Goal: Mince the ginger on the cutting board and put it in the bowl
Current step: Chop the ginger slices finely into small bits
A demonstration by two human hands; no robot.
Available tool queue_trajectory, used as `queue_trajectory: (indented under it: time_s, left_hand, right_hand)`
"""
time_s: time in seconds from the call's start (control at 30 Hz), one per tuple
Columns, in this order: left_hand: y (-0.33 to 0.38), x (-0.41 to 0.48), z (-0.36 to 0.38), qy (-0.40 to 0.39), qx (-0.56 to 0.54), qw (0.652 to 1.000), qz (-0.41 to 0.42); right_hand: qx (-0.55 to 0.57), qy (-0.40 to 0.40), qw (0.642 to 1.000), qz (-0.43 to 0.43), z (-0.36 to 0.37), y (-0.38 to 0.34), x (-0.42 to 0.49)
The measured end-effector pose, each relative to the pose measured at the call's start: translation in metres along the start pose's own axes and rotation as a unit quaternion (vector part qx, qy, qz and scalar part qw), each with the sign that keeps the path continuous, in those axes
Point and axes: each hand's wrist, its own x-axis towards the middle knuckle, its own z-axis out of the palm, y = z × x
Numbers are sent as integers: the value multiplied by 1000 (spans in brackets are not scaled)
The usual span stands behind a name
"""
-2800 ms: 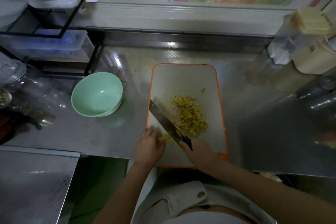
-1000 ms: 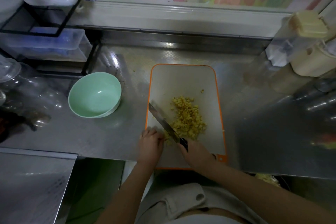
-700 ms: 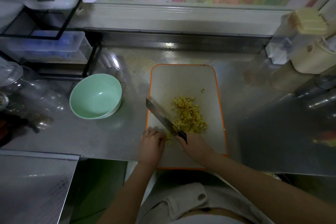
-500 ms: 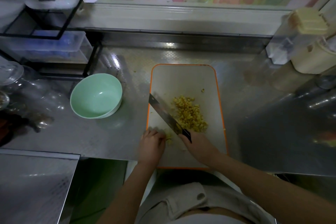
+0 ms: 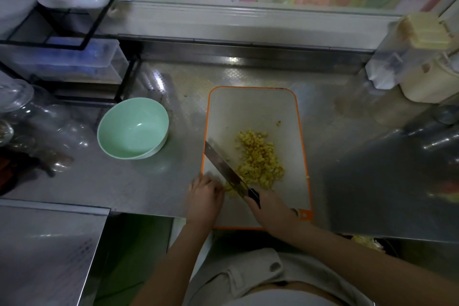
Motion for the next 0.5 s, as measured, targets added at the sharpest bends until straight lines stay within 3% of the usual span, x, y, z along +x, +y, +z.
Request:
queue_trajectory:
  time_s: [0.2, 0.5]
  left_hand:
    - [-1, 2, 2, 3, -20, 1000, 12]
    - [0, 2, 4, -2, -31, 1000, 0]
  right_hand:
    - [-19, 10, 999, 30, 10, -2, 0]
    - [2, -2, 1000, -20, -10, -3, 1]
